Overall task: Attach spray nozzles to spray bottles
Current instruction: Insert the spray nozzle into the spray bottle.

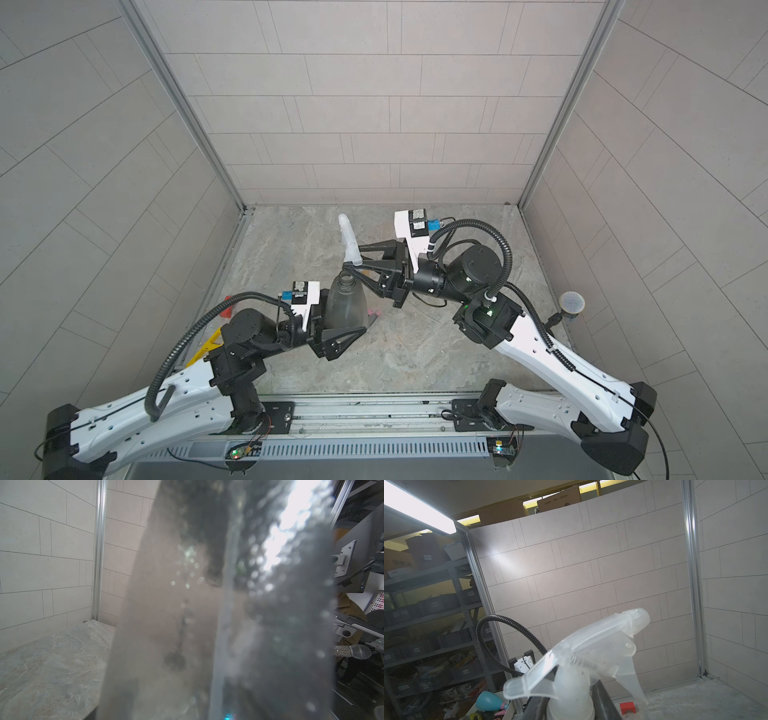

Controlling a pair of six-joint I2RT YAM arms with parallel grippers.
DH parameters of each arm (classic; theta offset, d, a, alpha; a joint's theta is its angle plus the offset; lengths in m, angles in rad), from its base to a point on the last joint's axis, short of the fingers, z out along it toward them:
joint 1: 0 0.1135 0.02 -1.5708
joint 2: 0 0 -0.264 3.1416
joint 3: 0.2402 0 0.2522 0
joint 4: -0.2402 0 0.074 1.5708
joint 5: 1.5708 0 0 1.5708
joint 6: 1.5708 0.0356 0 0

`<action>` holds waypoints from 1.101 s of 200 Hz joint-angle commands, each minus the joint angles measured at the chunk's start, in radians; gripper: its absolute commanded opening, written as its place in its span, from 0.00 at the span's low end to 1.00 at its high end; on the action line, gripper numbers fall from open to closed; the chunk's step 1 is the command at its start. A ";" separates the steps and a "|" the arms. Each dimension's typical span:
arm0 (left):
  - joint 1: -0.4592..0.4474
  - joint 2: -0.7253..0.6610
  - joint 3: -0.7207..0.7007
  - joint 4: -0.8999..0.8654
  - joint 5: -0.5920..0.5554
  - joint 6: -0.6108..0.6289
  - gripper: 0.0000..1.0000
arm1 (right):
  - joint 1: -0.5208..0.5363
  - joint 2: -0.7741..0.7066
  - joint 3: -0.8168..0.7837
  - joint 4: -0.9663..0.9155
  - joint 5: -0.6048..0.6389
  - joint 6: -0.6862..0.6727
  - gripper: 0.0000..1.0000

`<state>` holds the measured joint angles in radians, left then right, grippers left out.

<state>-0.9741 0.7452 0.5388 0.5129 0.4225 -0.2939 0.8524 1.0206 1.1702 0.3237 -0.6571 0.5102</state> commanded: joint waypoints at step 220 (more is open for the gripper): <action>-0.003 -0.052 0.042 0.084 0.007 -0.069 0.00 | 0.055 0.036 0.049 -0.105 -0.019 -0.103 0.37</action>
<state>-0.9749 0.7292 0.5388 0.5278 0.4438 -0.3508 0.8890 1.0641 1.2026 0.2619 -0.6498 0.4412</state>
